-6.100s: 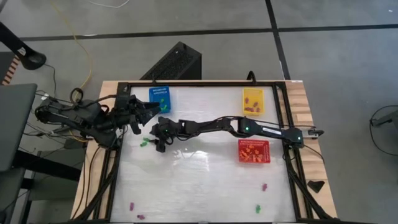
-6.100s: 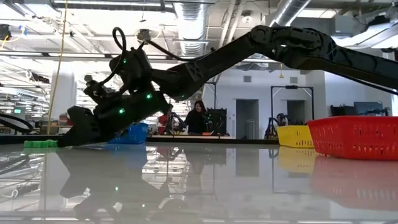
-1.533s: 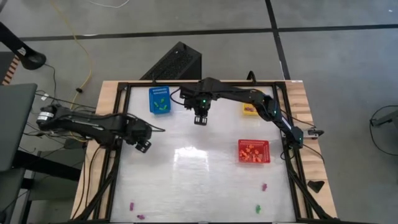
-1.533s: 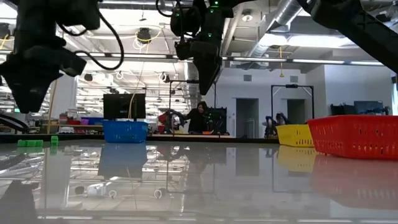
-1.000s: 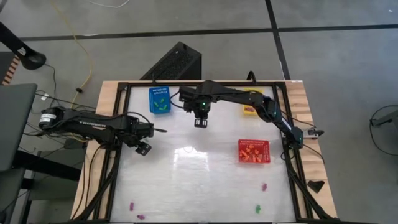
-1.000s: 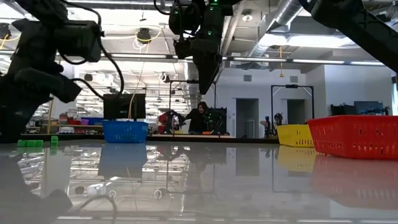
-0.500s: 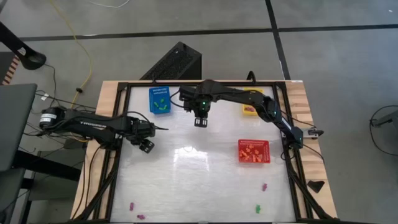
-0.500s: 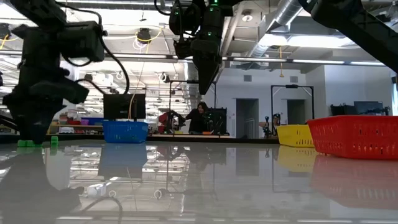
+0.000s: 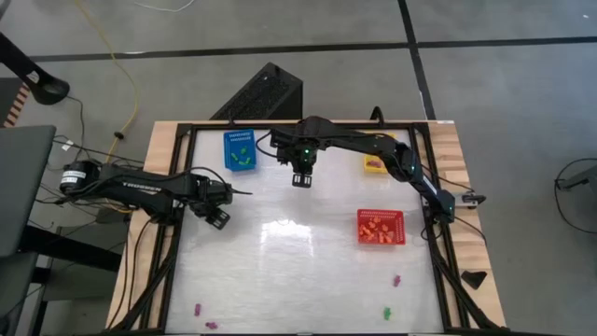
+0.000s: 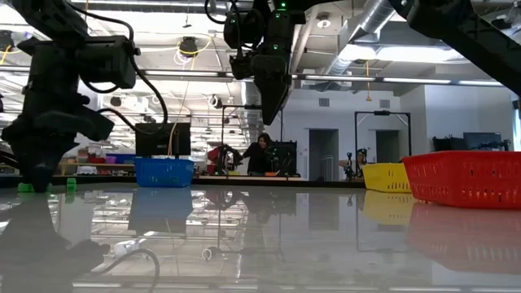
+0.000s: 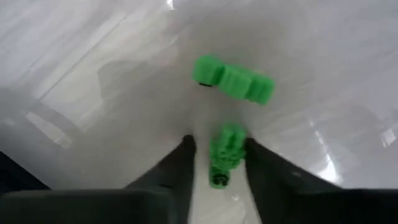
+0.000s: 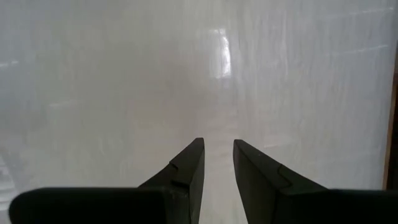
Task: Sort Halloween decoration
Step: Put the green skeleton toy into the blue bin
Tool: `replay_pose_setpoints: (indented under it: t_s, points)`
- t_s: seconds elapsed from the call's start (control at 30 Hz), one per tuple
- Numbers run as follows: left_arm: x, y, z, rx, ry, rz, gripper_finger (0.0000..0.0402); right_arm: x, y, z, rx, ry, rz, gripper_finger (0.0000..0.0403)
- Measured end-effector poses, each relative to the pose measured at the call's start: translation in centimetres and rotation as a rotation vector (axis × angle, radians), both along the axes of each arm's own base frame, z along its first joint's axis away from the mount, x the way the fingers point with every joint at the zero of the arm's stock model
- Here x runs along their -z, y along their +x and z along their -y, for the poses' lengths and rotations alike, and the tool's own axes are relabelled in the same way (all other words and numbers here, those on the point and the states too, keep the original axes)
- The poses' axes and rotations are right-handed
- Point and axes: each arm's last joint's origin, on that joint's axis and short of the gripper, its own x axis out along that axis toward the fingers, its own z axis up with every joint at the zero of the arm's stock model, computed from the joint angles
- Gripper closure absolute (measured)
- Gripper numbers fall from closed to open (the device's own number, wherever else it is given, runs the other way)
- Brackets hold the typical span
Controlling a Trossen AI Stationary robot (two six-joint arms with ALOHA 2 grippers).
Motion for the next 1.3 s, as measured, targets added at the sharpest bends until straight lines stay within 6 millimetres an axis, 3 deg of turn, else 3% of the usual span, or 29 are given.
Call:
replay_pose_setpoints:
  t_s: [0.13,0.3,0.47,0.6,0.77,0.93,1.17,1.3]
  points:
    - [0.0,0.1,0.1,0.026,-0.048,0.019,0.0378,0.0,0.0,0.0,0.000,0.000,0.000,0.0285]
    - [-1.3,1.2,0.2,0.039,-0.093,0.120,0.0384,0.0,0.0,0.0,0.001,0.000,-0.001,0.0285]
    - [-6.1,3.5,-0.8,0.033,0.068,0.447,0.0386,0.0,0.0,0.0,0.001,0.001,-0.005,0.0285]
    - [-8.7,4.6,-3.1,-0.031,0.192,0.717,0.0387,0.0,-0.1,0.0,0.018,0.007,-0.013,0.0285]
    - [-8.2,4.7,-8.1,-0.145,0.283,0.753,0.0388,0.1,-0.4,-0.3,0.019,0.016,-0.042,0.0285]
    - [-6.7,3.5,-12.6,-0.250,0.392,0.661,0.0388,0.1,-0.9,-0.6,0.028,0.030,-0.094,0.0285]
    - [-4.8,3.7,-15.8,-0.234,0.431,0.529,0.0386,-1.1,-1.6,-0.8,0.035,0.028,-0.082,0.0285]
    - [-4.4,4.5,-16.7,-0.227,0.402,0.512,0.0354,-2.2,-2.3,-0.7,0.042,0.024,-0.068,0.0285]
